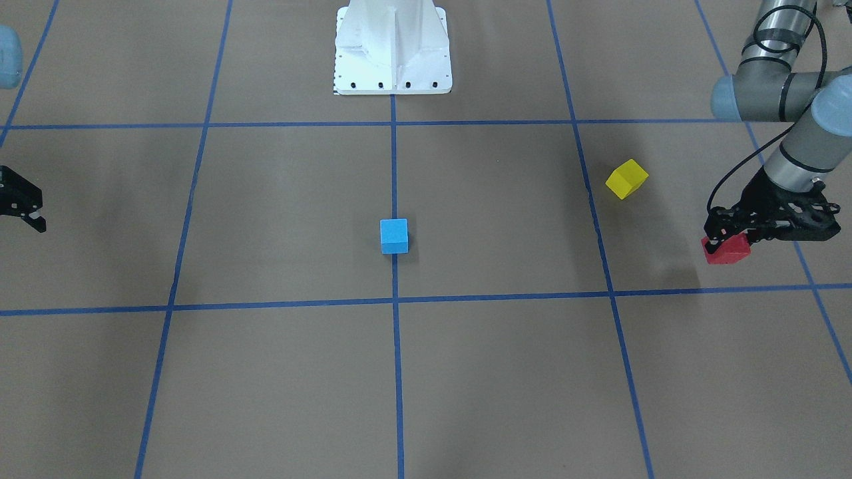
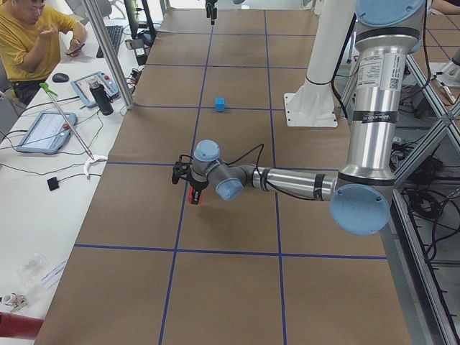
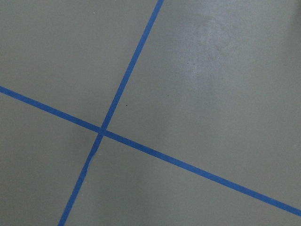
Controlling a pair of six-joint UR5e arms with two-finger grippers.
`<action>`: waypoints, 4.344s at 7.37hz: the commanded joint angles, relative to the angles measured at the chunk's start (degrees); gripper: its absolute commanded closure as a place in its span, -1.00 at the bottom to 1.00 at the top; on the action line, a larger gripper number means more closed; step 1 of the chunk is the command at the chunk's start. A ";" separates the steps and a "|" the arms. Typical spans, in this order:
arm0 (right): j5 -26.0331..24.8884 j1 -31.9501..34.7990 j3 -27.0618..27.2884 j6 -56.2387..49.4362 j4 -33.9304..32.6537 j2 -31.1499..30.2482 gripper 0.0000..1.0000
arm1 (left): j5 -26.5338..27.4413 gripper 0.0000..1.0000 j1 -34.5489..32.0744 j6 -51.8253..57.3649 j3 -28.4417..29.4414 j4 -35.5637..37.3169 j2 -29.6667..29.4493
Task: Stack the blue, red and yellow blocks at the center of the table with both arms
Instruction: 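Carry the red cube over the blue cube with the left gripper, then lower the red cube onto the blue cube and open the left gripper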
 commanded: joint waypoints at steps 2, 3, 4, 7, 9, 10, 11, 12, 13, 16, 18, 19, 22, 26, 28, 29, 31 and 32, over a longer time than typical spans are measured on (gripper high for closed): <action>-0.59 0.09 -0.01 1.12 0.04 -1.74 -0.97 | 0.58 1.00 5.85 -7.12 -4.95 20.32 -15.85; -2.43 0.09 0.08 1.22 -0.05 -2.89 -0.97 | 3.72 1.00 10.41 -11.69 -4.77 27.25 -22.96; -2.53 0.78 0.08 1.22 -0.05 -3.68 -0.97 | 6.01 1.00 15.42 -17.57 -4.07 32.80 -29.56; -1.65 6.74 0.17 -5.67 -0.14 -9.12 -0.96 | 9.96 1.00 21.86 -26.48 2.31 36.19 -42.85; -1.65 11.49 -0.01 -14.29 -0.14 -14.64 -0.95 | 10.78 1.00 23.46 -28.26 10.40 36.29 -50.86; -1.39 12.99 0.08 -17.21 -0.05 -16.94 -0.96 | 10.87 1.00 24.94 -29.31 11.31 36.29 -51.85; -0.87 13.53 0.08 -17.32 -0.14 -17.31 -0.97 | 12.00 1.00 26.35 -29.32 11.32 36.20 -51.60; -0.95 13.53 -0.01 -17.32 -0.05 -17.31 -0.97 | 12.10 1.00 27.93 -29.32 11.40 36.20 -51.42; -1.04 13.53 0.08 -17.41 -0.05 -17.31 -0.98 | 12.10 1.00 28.30 -29.32 11.32 36.20 -51.25; -1.04 13.45 0.08 -17.41 0.04 -17.22 -0.98 | 12.45 1.00 28.21 -27.75 11.40 36.11 -50.63; -1.04 13.53 0.08 -17.41 0.04 -17.05 -0.98 | 12.89 1.00 28.21 -27.30 11.67 35.50 -50.55; -1.04 13.45 0.08 -17.41 0.04 -17.05 -0.98 | 13.15 1.00 28.30 -26.34 11.58 35.32 -50.20; -1.04 13.45 0.08 -17.50 0.04 -17.05 -0.98 | 13.15 1.00 28.30 -25.63 11.67 34.09 -49.76; -1.04 13.53 -0.01 -17.50 0.04 -17.13 -0.98 | 13.15 0.56 28.56 -25.63 11.58 34.00 -49.84; -1.12 13.53 0.08 -17.59 0.04 -17.22 -0.98 | 13.15 0.26 28.65 -25.71 11.67 34.00 -49.84; -1.04 13.53 0.08 -17.50 0.04 -17.22 -0.98 | 13.15 0.08 28.91 -25.63 11.67 34.00 -49.84; -1.04 13.53 0.08 -17.59 0.04 -17.22 -0.98 | 13.15 -0.31 28.91 -25.71 11.58 34.00 -49.84; -1.04 13.53 -0.01 -17.59 0.04 -17.22 -0.98 | 13.15 -0.39 28.91 -25.71 11.58 33.91 -50.02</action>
